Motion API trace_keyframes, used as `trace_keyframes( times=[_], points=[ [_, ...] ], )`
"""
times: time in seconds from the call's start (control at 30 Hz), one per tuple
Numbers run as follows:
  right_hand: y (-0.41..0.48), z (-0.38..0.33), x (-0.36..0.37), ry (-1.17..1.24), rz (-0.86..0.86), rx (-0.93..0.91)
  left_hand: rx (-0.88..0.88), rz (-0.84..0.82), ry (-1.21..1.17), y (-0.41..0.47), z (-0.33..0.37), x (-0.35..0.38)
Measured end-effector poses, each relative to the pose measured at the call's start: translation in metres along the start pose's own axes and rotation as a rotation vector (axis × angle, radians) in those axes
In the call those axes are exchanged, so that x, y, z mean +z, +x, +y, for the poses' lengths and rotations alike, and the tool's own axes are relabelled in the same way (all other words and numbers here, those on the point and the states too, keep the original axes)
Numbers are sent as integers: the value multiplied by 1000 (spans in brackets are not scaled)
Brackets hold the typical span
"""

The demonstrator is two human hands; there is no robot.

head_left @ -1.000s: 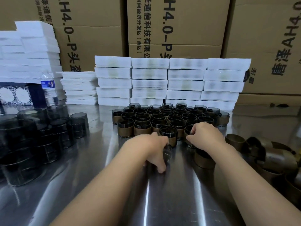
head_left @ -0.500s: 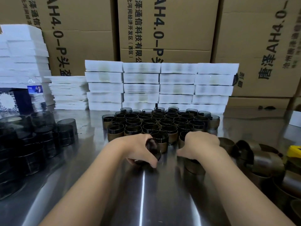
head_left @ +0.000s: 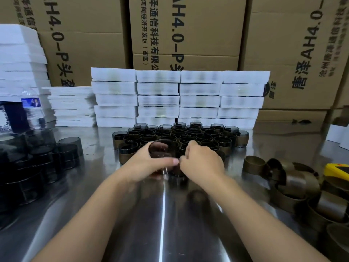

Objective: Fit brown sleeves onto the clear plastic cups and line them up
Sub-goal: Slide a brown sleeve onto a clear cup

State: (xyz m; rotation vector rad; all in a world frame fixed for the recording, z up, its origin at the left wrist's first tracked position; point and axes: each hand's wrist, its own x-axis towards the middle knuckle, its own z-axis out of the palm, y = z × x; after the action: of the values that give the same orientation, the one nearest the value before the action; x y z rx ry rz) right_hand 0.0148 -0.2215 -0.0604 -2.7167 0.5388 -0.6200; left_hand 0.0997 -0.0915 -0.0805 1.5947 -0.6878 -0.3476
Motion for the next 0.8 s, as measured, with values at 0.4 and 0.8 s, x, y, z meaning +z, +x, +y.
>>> trace_keyframes(
  times=[0.4,0.8],
  points=[
    [-1,-4,6,99,638,-259,88,264,-796,6,14,5],
    [-4,-3,14,491,724,-354,55,323,-850,6,12,8]
  ],
)
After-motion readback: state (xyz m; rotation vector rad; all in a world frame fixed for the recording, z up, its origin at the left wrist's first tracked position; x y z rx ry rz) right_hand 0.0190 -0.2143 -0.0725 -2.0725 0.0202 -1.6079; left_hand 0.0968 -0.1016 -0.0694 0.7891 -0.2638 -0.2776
